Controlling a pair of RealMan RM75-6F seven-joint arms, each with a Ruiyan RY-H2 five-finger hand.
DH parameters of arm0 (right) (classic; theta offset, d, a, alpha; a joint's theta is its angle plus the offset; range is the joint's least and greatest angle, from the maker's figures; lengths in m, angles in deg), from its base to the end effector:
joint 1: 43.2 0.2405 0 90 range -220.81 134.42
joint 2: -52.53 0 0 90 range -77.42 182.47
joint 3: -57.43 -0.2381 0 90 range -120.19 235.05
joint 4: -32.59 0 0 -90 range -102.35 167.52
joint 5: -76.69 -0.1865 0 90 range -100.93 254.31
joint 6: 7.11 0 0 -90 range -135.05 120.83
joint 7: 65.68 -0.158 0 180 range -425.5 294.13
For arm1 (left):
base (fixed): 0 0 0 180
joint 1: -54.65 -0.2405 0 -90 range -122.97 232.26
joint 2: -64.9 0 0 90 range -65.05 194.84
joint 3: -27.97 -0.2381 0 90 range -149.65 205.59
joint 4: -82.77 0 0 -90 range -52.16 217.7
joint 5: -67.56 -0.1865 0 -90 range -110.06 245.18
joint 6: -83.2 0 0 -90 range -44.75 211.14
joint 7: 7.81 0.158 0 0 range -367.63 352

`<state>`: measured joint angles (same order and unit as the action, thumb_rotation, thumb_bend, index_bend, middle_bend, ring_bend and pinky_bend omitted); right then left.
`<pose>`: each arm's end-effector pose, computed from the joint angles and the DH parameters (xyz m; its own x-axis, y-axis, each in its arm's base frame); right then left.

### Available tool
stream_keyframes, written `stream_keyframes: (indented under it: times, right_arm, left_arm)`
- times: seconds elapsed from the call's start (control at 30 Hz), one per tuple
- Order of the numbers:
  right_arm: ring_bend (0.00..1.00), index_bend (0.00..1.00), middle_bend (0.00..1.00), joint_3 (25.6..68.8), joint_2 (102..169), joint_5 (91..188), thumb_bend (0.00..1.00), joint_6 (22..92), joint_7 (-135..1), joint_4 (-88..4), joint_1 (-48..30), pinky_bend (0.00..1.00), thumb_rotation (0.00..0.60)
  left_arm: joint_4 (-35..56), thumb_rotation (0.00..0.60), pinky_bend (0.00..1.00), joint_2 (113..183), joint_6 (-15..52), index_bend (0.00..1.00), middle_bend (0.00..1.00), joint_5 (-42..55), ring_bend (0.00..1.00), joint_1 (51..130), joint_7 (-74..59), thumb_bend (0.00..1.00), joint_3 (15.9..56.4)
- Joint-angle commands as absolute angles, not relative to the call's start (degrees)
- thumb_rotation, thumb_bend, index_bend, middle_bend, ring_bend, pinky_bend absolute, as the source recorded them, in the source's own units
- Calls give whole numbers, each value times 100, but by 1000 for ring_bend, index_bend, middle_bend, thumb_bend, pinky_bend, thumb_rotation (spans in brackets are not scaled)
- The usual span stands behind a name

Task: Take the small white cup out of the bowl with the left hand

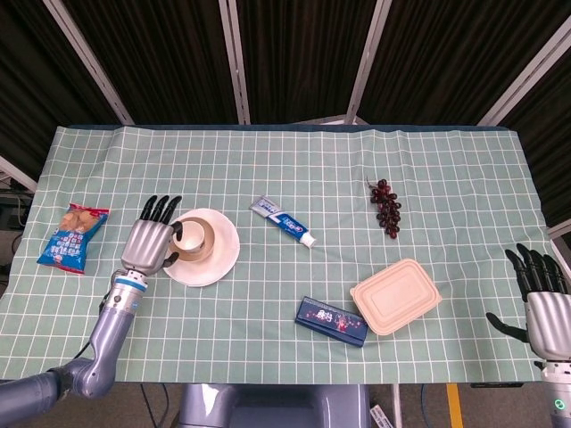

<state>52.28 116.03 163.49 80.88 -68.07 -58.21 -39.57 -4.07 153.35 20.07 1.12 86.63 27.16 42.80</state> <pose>-0.2860 -0.1928 0.1909 0.3888 0.0818 0.9177 -0.9205 -0.0063 0.3906 -0.1659 0.3276 0.0361 0.5677 0.0796 0.8194 0.8096 -0.2346 -0.5381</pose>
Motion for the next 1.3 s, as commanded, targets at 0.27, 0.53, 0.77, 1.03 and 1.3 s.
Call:
stream_keyframes:
  times: [0.27,0.53,0.77,1.03,1.3]
  right_arm:
    - [0,56,0,5170,11570,16306,20,8120,-7079,-5755,-3962,0,600]
    - [0,56,0,5158,11540,16343,21,8184,-7255,-5749,-3980,0,600]
    - [0,60,0,5170,11529,16380,25,8217,-7317,-5763,-3995,0,600]
    - [0,61,0,5170,11529,16413,27,8267,-7279,-5771,-4007,0,600]
    - [0,61,0,5171,11520,16410,26,8290,-7232,-5817,-4025,0,600]
  left_arm:
    - [65,600,0,15678,2233,576,41,533,0,8979,2758,274,4268]
    - [266,600,0,15817,2250,626,48,682,0,9080,2760,431,4163]
    - [205,600,0,15716,2140,646,51,657,0,9045,2628,485,4084]
    - [-603,600,0,15208,1713,644,50,175,0,8843,2402,484,3911]
    - [-2046,600,0,14224,1502,642,49,-709,0,8456,2317,485,3160]
